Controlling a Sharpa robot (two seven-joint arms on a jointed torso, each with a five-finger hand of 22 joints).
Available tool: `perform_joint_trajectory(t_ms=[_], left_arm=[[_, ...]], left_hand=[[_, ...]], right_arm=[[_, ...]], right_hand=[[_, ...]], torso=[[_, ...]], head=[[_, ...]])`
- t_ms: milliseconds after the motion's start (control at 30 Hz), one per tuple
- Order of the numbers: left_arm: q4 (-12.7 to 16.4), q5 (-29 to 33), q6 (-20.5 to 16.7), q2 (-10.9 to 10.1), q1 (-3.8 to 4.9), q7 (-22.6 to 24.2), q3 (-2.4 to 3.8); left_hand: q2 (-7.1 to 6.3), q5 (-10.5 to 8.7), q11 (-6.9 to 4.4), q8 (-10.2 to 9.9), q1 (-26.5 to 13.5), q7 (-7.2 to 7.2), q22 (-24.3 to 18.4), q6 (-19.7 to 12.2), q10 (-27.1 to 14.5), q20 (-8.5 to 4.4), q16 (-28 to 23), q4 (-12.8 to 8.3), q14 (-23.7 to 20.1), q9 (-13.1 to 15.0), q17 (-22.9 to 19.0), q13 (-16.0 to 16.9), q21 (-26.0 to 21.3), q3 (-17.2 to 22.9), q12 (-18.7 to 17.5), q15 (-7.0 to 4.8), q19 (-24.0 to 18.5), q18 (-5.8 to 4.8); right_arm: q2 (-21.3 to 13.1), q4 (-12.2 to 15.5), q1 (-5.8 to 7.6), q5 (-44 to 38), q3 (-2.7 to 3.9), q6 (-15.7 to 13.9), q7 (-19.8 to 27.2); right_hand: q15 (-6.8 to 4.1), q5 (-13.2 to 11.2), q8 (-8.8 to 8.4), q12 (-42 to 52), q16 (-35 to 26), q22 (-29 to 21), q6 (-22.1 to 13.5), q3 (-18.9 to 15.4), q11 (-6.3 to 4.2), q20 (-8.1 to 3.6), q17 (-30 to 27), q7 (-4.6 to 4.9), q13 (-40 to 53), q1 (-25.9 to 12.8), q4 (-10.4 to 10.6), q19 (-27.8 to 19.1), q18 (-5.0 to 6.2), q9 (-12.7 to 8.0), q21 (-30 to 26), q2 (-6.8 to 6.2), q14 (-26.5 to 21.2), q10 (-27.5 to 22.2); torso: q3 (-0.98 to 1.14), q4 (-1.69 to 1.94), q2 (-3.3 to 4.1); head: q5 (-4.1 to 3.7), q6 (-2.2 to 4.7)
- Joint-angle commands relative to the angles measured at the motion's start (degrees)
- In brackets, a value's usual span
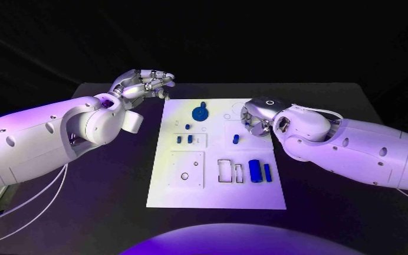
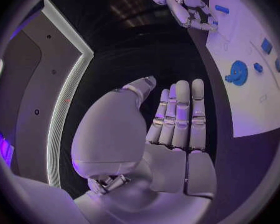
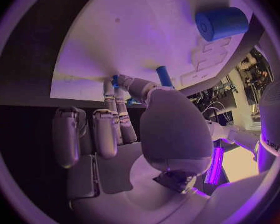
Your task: Assemble the parts on the task board
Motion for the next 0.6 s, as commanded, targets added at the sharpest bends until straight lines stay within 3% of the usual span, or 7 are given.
perform_joint_trajectory(t_ms=[33,233,600], left_arm=[[0.1,0.1,0.6,0.0,0.04,0.1,0.05],[0.0,0.0,0.6,0.0,0.04,0.0,0.05],[-0.5,0.0,0.6,0.1,0.04,-0.1,0.05]], left_hand=[[-0.4,0.39,0.04,0.3,0.1,0.01,0.0,-0.4,-0.2,-0.16,-0.4,0.1,0.3,-0.1,-0.1,-0.1,-0.3,0.3,0.2,-0.11,0.4,0.61],[-0.5,0.48,0.05,0.4,0.2,0.03,-0.1,-0.5,-0.3,-0.16,-0.4,-0.1,0.3,-0.1,-0.1,-0.1,-0.4,0.5,0.2,-0.11,0.4,0.61],[-0.57,0.52,0.07,0.4,0.3,0.06,-0.1,-0.6,-0.3,-0.16,-0.4,-0.2,0.2,-0.1,-0.2,-0.1,-0.4,0.6,0.2,-0.1,0.4,0.61]], right_arm=[[-0.1,-0.2,-0.3,-0.4,-0.22,-0.2,-1.4],[-0.6,0.6,-0.31,-0.9,-0.2,-1.2,-1.7],[-3.2,4.5,0.62,-0.1,0.2,-3.3,-1.2]], right_hand=[[-0.38,0.1,0.37,-0.2,0.4,12.8,0.2,0.0,-0.81,-0.55,2.3,-0.06,0.0,0.6,-0.2,2.5,-0.87,0.1,0.3,0.72,3.2,1.1],[-0.39,0.1,0.4,-0.3,0.3,12.8,0.2,0.1,-0.8,-0.6,2.2,-0.03,0.1,0.7,-0.5,2.5,-0.89,0.2,0.4,0.57,3.2,1.1],[-0.4,0.3,0.44,-0.4,0.3,13.0,0.2,0.2,-0.79,-0.63,2.1,0.0,0.1,0.8,-0.8,2.7,-1.0,0.4,0.9,0.41,3.2,1.2]], torso=[[0.01,0.02,0.0],[0.0,-0.03,-0.03],[-0.01,-0.04,-0.06]], head=[[0.01,-0.04],[0.08,-0.07],[0.12,-0.11]])
